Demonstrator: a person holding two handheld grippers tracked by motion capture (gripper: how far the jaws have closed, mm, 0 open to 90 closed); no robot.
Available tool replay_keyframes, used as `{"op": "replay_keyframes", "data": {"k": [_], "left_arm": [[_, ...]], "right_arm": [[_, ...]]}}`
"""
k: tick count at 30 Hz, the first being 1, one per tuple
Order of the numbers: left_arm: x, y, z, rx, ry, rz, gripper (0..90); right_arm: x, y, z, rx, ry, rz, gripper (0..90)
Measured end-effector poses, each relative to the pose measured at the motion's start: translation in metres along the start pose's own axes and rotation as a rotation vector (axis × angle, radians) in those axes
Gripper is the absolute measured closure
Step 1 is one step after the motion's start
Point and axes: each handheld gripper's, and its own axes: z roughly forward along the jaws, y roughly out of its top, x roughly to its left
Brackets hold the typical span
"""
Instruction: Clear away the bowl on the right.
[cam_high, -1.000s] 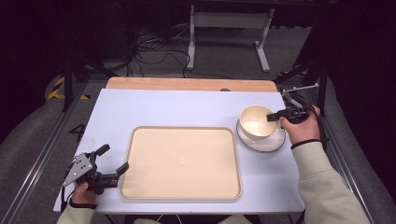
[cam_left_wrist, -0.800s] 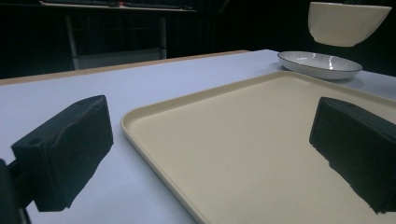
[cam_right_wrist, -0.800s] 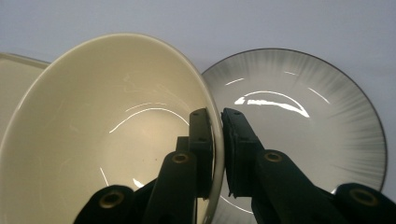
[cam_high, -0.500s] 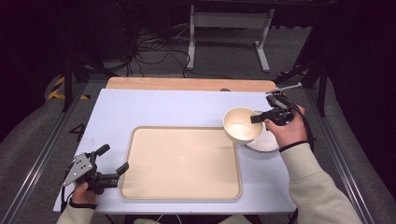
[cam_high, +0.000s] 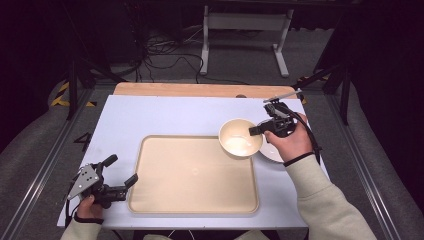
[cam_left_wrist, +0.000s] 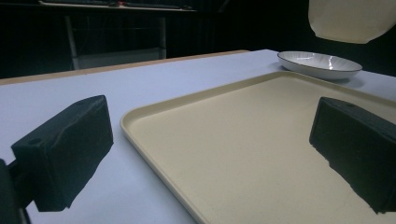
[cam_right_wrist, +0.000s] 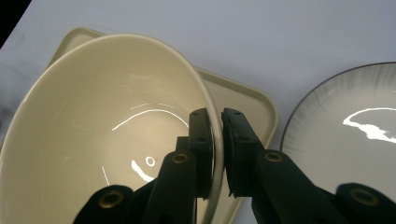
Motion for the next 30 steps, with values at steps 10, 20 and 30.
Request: {"op": "replay_keyframes", "data": {"k": [10,20,30], "left_arm": [[0.000,0.000,0.000,0.000,0.000,0.001,0.3],[0.000,0.000,0.000,0.001,0.001,0.000,0.3],[0.000,0.000,0.000,0.001,0.001,0.001,0.2]], "right_arm": [[0.029,0.006,0.011,0.012,0.045,-0.045,82.8],[0.051,0.009,0.019,0.030,0.073,-0.075,82.3],[0.069,0.012,0.033,0.055,0.095,-0.096,82.3]]}}
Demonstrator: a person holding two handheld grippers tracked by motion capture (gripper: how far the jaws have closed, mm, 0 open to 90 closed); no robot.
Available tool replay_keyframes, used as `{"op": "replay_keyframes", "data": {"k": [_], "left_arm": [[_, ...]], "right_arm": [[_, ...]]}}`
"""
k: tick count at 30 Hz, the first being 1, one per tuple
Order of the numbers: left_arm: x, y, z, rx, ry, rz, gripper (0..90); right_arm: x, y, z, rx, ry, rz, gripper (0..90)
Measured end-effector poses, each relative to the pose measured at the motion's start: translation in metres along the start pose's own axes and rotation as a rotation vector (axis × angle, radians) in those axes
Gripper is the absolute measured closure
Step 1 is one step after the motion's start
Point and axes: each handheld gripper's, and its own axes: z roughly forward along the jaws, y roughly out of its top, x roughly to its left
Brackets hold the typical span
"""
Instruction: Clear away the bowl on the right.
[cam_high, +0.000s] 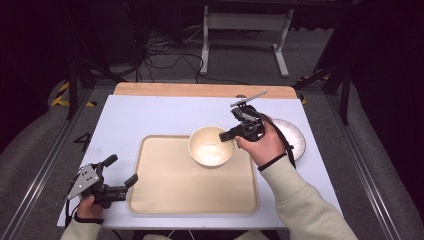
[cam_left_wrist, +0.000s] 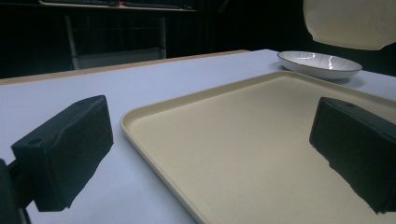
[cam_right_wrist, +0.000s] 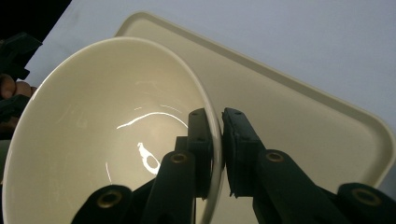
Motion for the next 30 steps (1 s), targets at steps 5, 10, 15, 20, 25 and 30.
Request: {"op": "replay_keyframes", "data": {"k": [5,10,15,20,25,30], "left_arm": [[0.000,0.000,0.000,0.000,0.000,0.001,0.2],[0.000,0.000,0.000,0.000,0.001,0.001,0.3],[0.000,0.000,0.000,0.000,0.000,0.000,0.2],[0.000,0.000,0.000,0.000,0.000,0.000,0.3],[0.000,0.000,0.000,0.000,0.000,0.000,0.3],[0.000,0.000,0.000,0.000,0.000,0.000,0.3]], "right_arm": [[0.007,-0.001,0.012,0.026,-0.001,-0.014,82.2],[0.010,-0.003,0.027,0.037,-0.002,-0.013,81.5],[0.011,-0.005,0.043,0.051,-0.010,-0.006,81.5],[0.010,-0.009,0.058,0.067,-0.013,-0.005,81.7],[0.009,-0.011,0.068,0.071,-0.009,0.003,81.7],[0.009,-0.014,0.078,0.078,0.000,0.011,81.7]]}}
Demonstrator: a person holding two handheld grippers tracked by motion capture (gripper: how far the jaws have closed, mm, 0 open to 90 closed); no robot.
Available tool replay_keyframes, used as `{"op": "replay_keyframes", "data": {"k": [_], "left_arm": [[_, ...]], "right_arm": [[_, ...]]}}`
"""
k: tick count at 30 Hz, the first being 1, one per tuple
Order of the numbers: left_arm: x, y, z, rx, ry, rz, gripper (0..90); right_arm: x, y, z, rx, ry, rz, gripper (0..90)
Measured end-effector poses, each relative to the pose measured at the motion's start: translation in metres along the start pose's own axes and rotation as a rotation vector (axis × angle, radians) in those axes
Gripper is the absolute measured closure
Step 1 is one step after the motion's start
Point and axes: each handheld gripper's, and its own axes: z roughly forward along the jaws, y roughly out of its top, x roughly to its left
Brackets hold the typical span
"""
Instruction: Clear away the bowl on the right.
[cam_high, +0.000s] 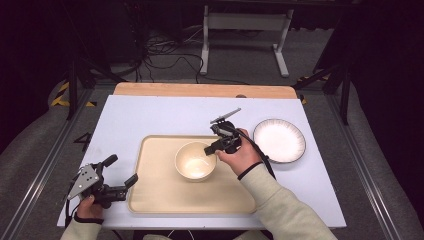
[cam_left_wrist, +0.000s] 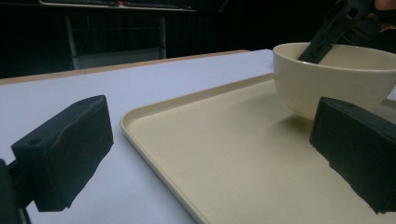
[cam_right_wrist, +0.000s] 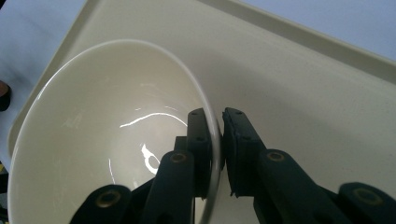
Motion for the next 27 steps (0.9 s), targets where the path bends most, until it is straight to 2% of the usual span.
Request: {"op": "replay_keyframes", "data": {"k": [12,22,27], "left_arm": [[0.000,0.000,0.000,0.001,0.000,0.002,0.3],[0.000,0.000,0.000,0.001,0.000,0.003,0.3],[0.000,0.000,0.000,0.001,0.000,0.003,0.2]], "right_arm": [[-0.002,-0.004,0.016,-0.006,0.000,0.006,81.7],[-0.004,-0.005,0.022,-0.014,-0.008,-0.009,81.5],[-0.005,-0.006,0.023,0.006,-0.022,-0.020,81.7]]}}
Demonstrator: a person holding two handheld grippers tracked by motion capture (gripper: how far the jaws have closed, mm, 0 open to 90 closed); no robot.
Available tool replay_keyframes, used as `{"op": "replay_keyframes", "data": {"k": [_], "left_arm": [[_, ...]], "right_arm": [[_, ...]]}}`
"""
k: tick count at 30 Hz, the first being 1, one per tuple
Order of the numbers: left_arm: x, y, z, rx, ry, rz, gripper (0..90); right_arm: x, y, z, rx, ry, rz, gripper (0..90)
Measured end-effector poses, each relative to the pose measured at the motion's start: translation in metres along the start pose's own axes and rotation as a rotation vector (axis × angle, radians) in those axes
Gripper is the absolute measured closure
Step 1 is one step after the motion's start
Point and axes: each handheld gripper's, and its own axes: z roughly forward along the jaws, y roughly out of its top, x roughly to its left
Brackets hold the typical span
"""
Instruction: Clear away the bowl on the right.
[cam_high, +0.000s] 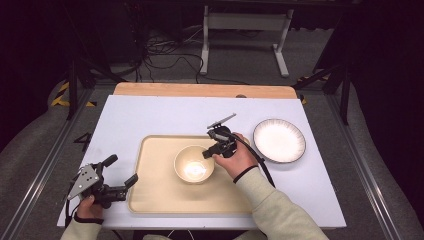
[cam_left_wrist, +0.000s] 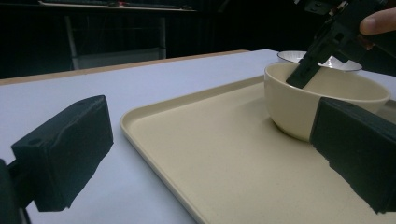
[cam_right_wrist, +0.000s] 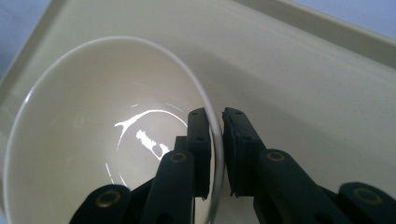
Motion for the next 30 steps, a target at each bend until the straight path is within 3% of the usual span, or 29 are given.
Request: {"op": "replay_keyframes", "data": {"k": [5,8,15,17,24,30], "left_arm": [[0.000,0.000,0.000,0.000,0.001,0.000,0.2],[0.000,0.000,0.000,0.000,0.000,0.000,0.3],[0.000,0.000,0.000,0.000,0.000,-0.001,0.2],[-0.001,0.000,0.001,-0.002,0.002,0.002,0.3],[-0.001,0.000,0.000,-0.002,0.002,0.002,0.2],[-0.001,0.000,0.001,-0.001,0.003,0.002,0.3]], "right_arm": [[0.000,-0.001,-0.005,-0.027,0.018,-0.010,76.5],[0.002,-0.004,-0.009,-0.086,0.026,-0.035,73.3],[0.004,-0.007,-0.021,-0.152,0.019,-0.076,70.5],[0.005,-0.010,-0.029,-0.202,0.015,-0.113,68.6],[0.004,-0.017,-0.042,-0.273,0.015,-0.184,65.3],[-0.004,-0.031,-0.054,-0.400,0.030,-0.242,53.8]]}}
